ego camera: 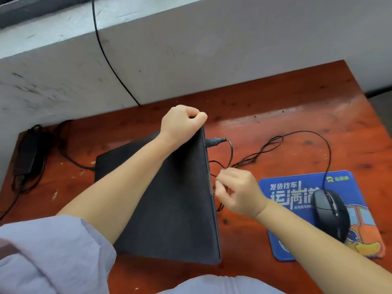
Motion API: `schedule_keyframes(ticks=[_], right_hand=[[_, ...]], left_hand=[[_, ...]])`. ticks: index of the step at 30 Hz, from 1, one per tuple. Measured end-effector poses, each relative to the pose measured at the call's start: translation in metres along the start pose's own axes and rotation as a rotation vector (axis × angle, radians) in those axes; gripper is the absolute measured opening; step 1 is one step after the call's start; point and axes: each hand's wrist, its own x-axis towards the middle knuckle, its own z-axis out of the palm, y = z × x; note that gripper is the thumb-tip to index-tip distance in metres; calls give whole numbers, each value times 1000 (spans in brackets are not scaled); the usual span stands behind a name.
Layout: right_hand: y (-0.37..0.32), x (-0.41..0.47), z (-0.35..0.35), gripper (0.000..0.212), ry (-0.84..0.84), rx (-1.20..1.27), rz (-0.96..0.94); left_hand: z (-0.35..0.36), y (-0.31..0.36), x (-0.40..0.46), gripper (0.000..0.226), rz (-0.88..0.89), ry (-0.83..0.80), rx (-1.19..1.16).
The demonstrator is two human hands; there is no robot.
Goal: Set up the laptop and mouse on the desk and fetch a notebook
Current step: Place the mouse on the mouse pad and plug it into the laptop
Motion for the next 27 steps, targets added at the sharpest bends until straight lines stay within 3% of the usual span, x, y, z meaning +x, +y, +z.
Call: schedule_keyframes(ticks=[2, 4, 6, 10, 14, 18, 27], right_hand=[[9, -17, 16, 22, -297, -57, -10], [18, -29, 31, 43, -671, -184, -57], [25, -32, 38, 50, -805, -295, -144], [48, -34, 13, 53, -823, -403, -96], [69, -38, -33, 48, -737, -632, -34], [78, -43, -56, 57, -718, -768, 78], [82, -53, -66, 60, -661, -807, 126]], left_hand=[[8, -3, 3, 35, -12, -19, 40], [14, -8, 5, 37, -20, -29, 54], [19, -10, 6, 36, -21, -33, 63], [32, -16, 12, 36, -24, -36, 95], [55, -25, 19, 34, -39, -66, 170], [79, -34, 24, 35, -61, -114, 225], [113, -50, 24, 36, -112, -112, 319]])
